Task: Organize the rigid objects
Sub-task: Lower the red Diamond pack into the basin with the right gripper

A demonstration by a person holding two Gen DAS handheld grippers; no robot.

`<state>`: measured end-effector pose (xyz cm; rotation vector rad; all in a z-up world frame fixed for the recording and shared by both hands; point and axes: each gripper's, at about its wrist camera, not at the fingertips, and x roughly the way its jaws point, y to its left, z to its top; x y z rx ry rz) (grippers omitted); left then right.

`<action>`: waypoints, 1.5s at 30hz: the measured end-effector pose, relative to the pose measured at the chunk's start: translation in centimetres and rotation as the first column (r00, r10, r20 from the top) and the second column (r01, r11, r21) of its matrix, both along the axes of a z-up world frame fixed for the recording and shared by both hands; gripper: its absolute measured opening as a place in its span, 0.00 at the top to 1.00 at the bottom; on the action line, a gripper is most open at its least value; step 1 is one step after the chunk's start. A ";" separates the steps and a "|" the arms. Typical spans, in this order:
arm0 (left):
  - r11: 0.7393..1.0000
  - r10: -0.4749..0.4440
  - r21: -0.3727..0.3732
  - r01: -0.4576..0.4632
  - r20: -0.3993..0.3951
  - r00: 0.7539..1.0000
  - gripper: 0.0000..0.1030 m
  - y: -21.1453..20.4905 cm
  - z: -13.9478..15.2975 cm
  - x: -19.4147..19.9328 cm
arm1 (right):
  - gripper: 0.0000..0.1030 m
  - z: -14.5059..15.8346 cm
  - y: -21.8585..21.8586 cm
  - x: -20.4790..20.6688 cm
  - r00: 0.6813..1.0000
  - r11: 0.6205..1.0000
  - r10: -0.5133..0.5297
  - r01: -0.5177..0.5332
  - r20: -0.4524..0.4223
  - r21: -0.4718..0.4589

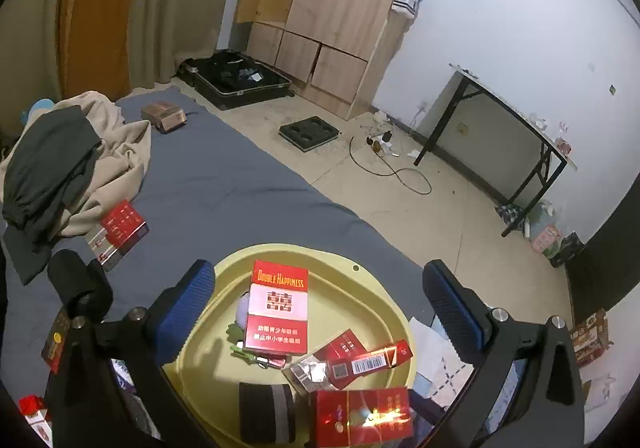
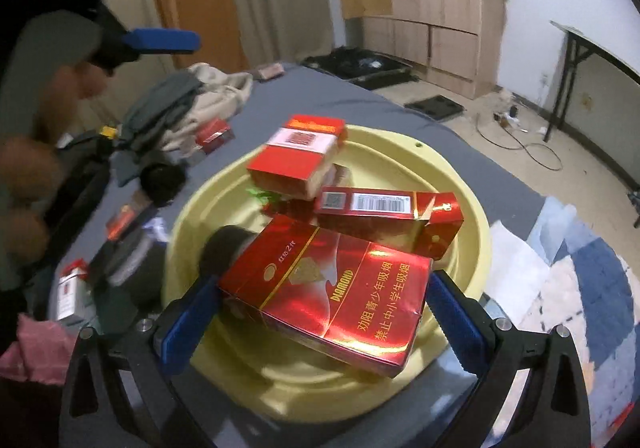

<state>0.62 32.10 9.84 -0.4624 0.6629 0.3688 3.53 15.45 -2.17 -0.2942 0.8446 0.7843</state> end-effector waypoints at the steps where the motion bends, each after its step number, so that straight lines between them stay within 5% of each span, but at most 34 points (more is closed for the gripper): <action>1: 1.000 0.001 0.001 -0.001 0.000 1.000 0.00 0.1 -0.1 0.1 | 0.00 -0.2 0.2 0.3 1.000 1.000 0.007 -0.007 0.003 0.007; 8: 1.000 -0.017 -0.015 0.017 0.005 1.000 0.00 -0.4 0.0 0.8 | 0.00 -1.8 0.6 0.7 1.000 1.000 0.018 -0.018 0.003 -0.015; 11: 0.999 -0.010 -0.034 0.010 0.005 1.000 0.00 -0.2 -0.1 0.5 | 0.00 -0.5 0.0 0.4 0.999 0.999 -0.005 0.003 0.040 0.054; 13: 0.999 -0.003 -0.039 0.004 0.007 1.000 0.00 -0.1 -0.1 0.5 | 0.00 -1.7 0.9 0.9 1.000 0.999 0.012 -0.013 -0.007 -0.043; 16: 0.999 0.004 -0.041 -0.003 0.009 1.000 0.00 -0.2 -0.1 0.3 | 0.00 -1.5 0.8 0.3 0.998 0.999 0.017 -0.014 0.061 -0.039; 20: 0.999 0.013 -0.046 -0.012 0.006 1.000 0.00 -0.2 -0.1 0.3 | 0.00 -2.7 0.3 1.5 0.998 0.998 -0.025 0.022 -0.062 -0.058; 34: 0.998 0.003 -0.062 -0.002 0.008 1.000 0.00 -0.6 -0.1 0.6 | 0.00 -4.0 0.5 1.2 0.997 0.998 0.040 -0.043 -0.067 -0.052; 38: 0.997 0.013 -0.075 -0.012 0.015 1.000 0.00 -0.3 -0.1 0.5 | 0.00 -2.9 0.5 0.6 0.998 0.999 0.039 -0.038 -0.049 0.017; 45: 0.995 0.019 -0.094 -0.018 0.018 1.000 0.00 0.2 -0.3 0.3 | 0.00 -3.7 0.8 1.2 0.993 0.994 0.061 -0.069 -0.099 -0.082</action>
